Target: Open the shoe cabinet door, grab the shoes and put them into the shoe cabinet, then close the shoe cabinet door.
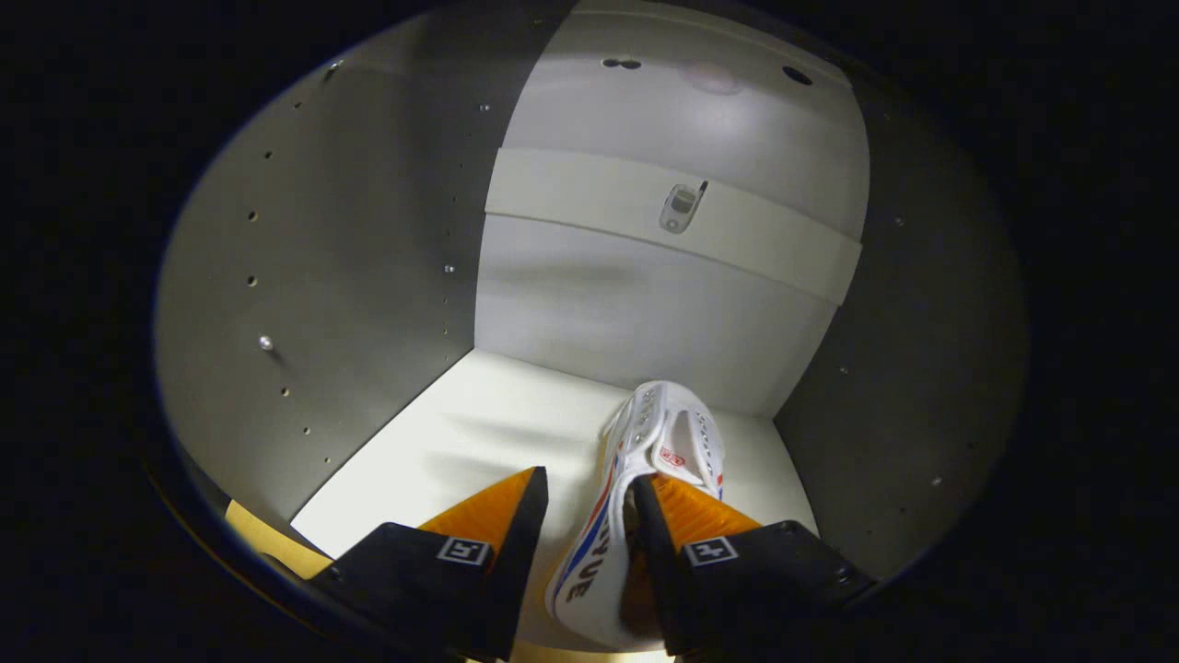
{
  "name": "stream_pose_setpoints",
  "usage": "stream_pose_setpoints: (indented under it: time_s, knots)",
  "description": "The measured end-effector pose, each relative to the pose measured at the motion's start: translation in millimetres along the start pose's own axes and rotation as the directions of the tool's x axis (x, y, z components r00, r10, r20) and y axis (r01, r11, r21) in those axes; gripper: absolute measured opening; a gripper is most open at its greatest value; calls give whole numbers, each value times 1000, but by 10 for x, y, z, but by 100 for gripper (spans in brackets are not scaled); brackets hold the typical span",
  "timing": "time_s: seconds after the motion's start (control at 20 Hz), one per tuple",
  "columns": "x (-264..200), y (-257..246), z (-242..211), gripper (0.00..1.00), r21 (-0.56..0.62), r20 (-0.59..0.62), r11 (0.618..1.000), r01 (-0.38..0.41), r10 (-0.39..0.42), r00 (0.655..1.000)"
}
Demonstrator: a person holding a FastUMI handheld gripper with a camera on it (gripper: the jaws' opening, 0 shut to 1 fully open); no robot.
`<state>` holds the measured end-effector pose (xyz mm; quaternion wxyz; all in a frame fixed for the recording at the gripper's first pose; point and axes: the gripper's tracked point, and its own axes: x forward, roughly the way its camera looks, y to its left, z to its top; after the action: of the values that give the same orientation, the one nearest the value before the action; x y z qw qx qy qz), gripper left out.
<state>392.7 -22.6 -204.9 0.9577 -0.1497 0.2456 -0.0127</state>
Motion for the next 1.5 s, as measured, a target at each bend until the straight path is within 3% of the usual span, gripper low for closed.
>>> stream_pose_setpoints:
  time_s: [0.1,0.25,0.5,0.85,1.1,1.3,1.5]
  knots:
    - [-124,-55,2,70,33,12,999,14,-15,1000]
    - [-402,-111,26,74,77,50,997,25,-29,998]
    - [-1116,-59,126,75,116,126,992,39,-54,991]
    - [-2673,167,72,75,165,211,983,79,-114,971]
    - [-3950,82,-27,81,259,269,961,95,-166,949]
    - [-4709,-265,-143,83,304,300,942,145,-239,923]
    - [-5311,-952,-320,89,330,312,916,230,-336,889]
